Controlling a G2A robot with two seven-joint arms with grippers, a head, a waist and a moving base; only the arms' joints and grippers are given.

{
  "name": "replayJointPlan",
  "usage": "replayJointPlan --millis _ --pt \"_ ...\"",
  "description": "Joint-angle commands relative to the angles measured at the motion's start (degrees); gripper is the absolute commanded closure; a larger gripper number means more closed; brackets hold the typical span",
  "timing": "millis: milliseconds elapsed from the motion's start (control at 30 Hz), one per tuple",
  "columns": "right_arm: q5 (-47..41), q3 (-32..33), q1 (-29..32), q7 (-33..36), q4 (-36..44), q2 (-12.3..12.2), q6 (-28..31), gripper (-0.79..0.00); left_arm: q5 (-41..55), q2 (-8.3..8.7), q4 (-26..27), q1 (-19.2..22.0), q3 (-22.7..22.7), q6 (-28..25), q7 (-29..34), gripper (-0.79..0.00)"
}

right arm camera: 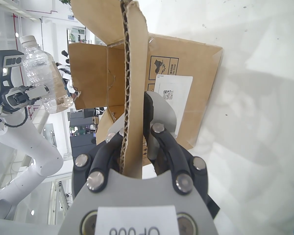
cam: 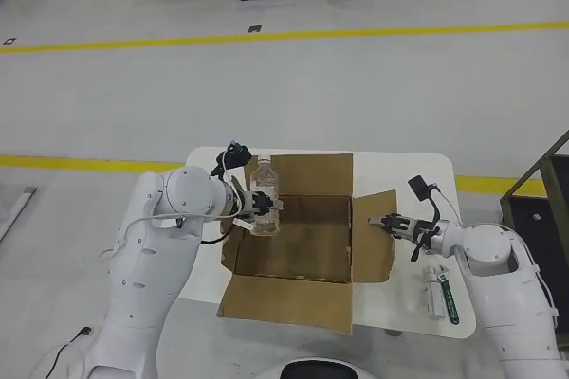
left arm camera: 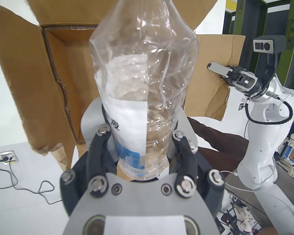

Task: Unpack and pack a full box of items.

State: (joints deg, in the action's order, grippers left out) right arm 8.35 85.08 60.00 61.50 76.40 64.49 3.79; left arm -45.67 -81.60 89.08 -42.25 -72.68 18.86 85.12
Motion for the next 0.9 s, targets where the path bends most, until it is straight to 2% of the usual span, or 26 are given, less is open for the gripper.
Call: replayJointPlan --millis 0,200,467,700,867 --pt "0.5 -0.5 0.6 -0.9 1.1 0.0 0.4 0.0 1.4 -0.03 -0.4 -1.3 0.7 -0.8 -1.2 0.0" --pt "1.4 -1.6 1.5 -2.5 3.3 -0.2 -0.5 0.0 3.4 -0.37 -4.4 -1.7 5.4 -2.4 -1.9 0.0" --pt "2.4 -2.3 1.7 -3.2 4.1 -0.6 -1.1 0.0 1.5 -1.32 -16.9 0.8 12.2 -1.9 -4.8 0.0" --pt "3.3 -3.1 0.9 -1.7 4.2 -1.0 -2.4 0.0 2.1 -2.47 -27.3 3.9 16.6 -1.4 -4.7 0.0" --pt "3.6 -4.1 0.0 -0.9 4.2 -1.1 -3.1 0.0 2.1 -3.32 -32.2 6.1 18.6 -0.8 -8.0 0.0"
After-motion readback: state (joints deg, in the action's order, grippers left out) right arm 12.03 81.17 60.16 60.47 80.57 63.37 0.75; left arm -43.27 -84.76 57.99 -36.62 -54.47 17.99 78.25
